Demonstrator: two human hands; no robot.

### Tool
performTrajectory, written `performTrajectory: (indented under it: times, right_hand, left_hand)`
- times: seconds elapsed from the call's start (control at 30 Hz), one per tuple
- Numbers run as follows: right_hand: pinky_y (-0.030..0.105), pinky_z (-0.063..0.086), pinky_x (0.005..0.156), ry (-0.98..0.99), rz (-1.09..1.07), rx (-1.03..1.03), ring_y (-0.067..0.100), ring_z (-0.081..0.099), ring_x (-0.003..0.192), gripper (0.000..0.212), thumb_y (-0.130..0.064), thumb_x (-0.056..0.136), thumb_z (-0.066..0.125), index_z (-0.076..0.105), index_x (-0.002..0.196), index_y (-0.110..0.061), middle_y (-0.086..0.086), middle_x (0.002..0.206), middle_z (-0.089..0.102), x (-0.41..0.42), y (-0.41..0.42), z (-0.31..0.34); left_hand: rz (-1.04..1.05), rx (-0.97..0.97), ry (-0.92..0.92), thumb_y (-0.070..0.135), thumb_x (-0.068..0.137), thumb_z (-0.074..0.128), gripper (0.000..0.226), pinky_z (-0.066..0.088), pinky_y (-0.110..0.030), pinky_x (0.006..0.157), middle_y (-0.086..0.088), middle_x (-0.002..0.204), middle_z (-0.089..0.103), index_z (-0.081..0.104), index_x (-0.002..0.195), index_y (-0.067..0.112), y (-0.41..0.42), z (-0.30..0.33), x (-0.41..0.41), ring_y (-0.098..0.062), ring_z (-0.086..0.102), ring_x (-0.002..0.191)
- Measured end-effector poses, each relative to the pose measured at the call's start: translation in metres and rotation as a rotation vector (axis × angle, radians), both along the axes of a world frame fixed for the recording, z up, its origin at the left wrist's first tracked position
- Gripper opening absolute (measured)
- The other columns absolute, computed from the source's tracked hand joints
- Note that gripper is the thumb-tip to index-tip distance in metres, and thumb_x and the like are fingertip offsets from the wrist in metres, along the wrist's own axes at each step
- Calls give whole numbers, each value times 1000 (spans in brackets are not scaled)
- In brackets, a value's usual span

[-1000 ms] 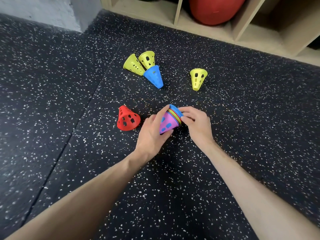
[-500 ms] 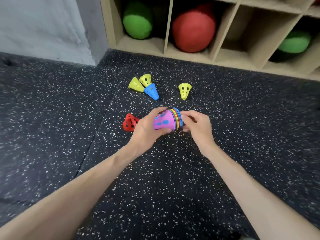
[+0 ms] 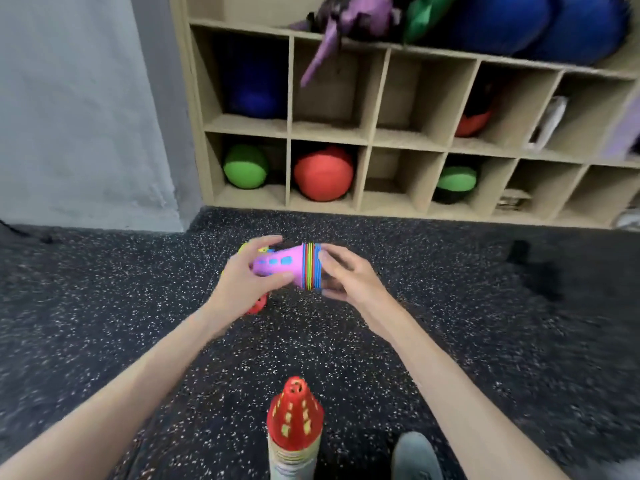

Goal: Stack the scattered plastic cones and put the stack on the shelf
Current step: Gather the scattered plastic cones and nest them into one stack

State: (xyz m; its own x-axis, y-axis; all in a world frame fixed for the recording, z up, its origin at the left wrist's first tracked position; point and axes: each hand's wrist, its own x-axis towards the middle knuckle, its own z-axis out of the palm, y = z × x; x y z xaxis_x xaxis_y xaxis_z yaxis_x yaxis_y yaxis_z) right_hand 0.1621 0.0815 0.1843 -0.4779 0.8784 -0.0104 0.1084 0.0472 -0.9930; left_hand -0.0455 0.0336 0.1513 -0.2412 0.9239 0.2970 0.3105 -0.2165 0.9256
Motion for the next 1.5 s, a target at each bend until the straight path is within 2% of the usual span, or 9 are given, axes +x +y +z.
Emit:
performTrajectory:
  times: [0.13,0.33,0.47,0.6,0.73,1.07,1.3,1.4,1.5]
  right_hand:
    - [36,58,96,65,-12,-27,24,74,103,34,-40,96,67,62,128,-30,6,118,74,15,-38,8]
    - [35,55,98,181,28,-32,19,73,106,40,-30,90,76,60,127,-27,3,117,74,32,-79,19]
    - [22,52,82,156,48,53,4,69,100,48,-22,86,81,59,128,-31,-2,121,70,35,-105,17]
    - [17,50,75,185,65,63,2,69,90,54,-13,86,79,56,133,-26,3,124,68,39,-121,11]
    - [18,53,78,166,114,49,8,72,97,59,-3,84,79,54,132,-25,2,123,67,37,-133,2]
    - [18,54,82,49,163,12,4,71,96,67,16,76,76,51,131,-11,5,118,70,40,-137,-36]
    - [34,39,116,-148,212,123,12,56,129,59,-5,84,79,55,136,-18,3,137,62,53,-129,-37]
    - [39,40,116,-148,166,153,16,53,133,54,-26,83,83,59,130,-37,1,142,59,57,-127,-34]
    - [39,44,114,-130,131,190,11,58,128,41,-27,88,78,63,126,-36,-3,135,64,54,-128,-29]
  left_hand:
    - [8,50,-257,0,86,77,58,58,-35,85,-12,115,75,58,136,23,-31,13,23,-13,67,87]
    - [-55,110,-521,23,85,79,59,47,-49,91,-9,122,73,53,137,30,-71,35,58,-26,65,100]
    - [-79,157,-554,12,97,68,49,52,-40,86,-6,126,72,50,141,25,-92,49,73,-25,68,109]
    - [-48,146,-490,11,97,68,49,56,-44,90,-11,122,73,53,140,30,-114,49,77,-28,69,106]
    - [47,220,-345,5,94,70,53,58,-29,84,-12,118,74,53,141,22,-133,45,83,-17,70,99]
    - [149,262,-65,11,88,78,55,60,-37,88,4,115,73,59,133,34,-155,4,91,-18,72,99]
    - [107,164,119,21,85,82,61,53,-25,94,13,121,72,57,139,34,-160,-24,89,-4,67,113]
    - [119,140,115,30,86,81,59,52,-29,100,13,126,70,57,140,34,-160,-30,88,4,61,121]
    - [134,131,150,41,90,74,48,56,-36,97,14,123,70,60,136,35,-158,-27,82,1,63,117]
